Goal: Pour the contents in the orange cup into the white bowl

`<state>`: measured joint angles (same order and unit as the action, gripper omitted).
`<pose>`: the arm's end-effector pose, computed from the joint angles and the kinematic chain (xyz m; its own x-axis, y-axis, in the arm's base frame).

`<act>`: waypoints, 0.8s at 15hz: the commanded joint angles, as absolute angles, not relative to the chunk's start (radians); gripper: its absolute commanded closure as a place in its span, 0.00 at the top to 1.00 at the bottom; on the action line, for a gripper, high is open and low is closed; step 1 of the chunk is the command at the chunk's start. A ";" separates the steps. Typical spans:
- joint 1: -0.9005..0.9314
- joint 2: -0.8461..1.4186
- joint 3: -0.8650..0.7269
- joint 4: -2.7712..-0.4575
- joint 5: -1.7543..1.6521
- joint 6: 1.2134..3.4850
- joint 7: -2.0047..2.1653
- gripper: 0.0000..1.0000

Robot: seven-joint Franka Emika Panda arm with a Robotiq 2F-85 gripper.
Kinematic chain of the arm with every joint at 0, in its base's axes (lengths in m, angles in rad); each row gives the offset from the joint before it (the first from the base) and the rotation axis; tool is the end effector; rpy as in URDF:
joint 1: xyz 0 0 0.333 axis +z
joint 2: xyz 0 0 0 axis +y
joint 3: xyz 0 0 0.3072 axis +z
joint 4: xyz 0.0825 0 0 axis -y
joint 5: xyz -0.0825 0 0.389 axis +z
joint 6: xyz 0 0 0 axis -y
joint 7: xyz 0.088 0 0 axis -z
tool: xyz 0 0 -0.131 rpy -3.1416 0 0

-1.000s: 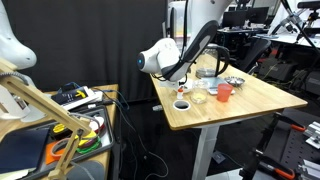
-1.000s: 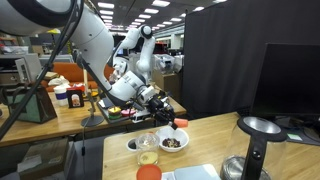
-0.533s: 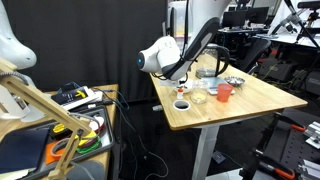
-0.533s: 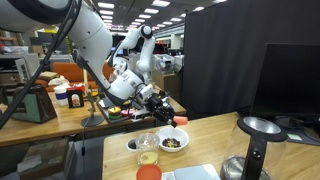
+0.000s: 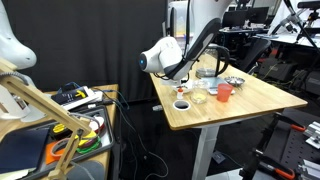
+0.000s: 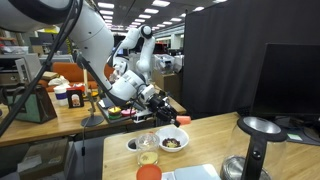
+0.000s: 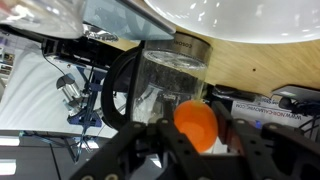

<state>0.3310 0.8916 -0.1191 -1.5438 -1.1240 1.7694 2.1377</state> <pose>0.6527 0.0460 0.1154 0.2886 -0.3153 0.9041 -0.9563 -0.1406 0.2562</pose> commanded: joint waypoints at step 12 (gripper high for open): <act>0.245 0.810 -0.031 -1.613 -1.148 1.838 2.154 0.17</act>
